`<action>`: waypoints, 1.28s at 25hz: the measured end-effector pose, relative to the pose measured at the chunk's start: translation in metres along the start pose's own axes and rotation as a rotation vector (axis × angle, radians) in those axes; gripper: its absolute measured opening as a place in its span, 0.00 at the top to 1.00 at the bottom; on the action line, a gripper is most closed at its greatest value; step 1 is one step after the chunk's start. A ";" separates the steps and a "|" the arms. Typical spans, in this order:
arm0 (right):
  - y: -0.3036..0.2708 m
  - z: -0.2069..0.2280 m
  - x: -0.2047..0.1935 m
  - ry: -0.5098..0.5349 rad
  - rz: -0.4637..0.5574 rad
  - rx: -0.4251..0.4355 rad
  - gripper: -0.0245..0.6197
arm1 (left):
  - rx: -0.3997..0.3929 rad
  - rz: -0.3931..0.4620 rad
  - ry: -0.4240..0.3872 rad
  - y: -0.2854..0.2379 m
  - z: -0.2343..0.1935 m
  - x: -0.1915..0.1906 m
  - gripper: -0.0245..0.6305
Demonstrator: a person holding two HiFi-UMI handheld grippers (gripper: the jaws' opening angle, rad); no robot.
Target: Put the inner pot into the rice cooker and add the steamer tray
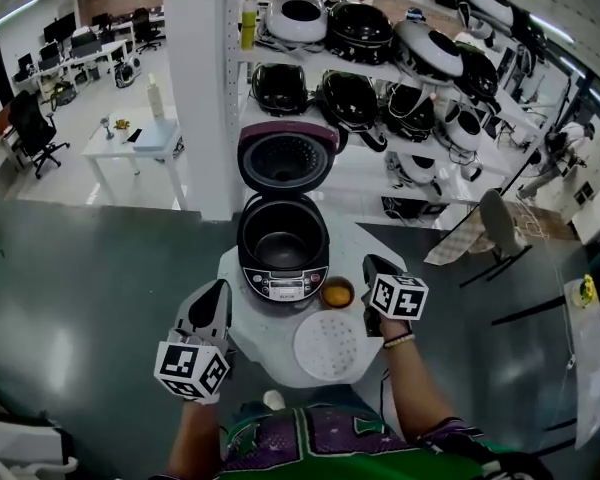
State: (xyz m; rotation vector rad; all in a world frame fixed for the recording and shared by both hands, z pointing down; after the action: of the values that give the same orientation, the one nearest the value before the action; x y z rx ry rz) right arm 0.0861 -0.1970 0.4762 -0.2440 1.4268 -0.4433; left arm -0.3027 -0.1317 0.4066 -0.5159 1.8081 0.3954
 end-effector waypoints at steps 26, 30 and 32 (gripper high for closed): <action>0.288 0.095 -0.028 0.027 0.324 0.229 0.95 | -0.096 -0.052 -0.141 0.035 0.216 -0.034 0.50; 0.301 0.102 -0.033 0.022 0.317 0.230 0.95 | -0.097 -0.091 -0.127 0.030 0.224 -0.045 0.45; 0.302 0.103 -0.033 0.023 0.321 0.215 0.95 | -0.095 -0.117 -0.135 0.024 0.218 -0.053 0.45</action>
State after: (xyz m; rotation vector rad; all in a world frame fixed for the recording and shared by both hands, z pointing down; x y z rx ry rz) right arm 0.2302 0.0774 0.3923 0.1634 1.3979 -0.3316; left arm -0.1259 0.0080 0.3953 -0.6428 1.6271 0.4273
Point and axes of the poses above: the fingertips, and each gripper's own axes: y backward along the fingers, z to its right, x out of its top, the point moved 10 cm from there along y, backward along the fingers, and after that the axes turned 5 degrees about y, right-handed, at the moved point
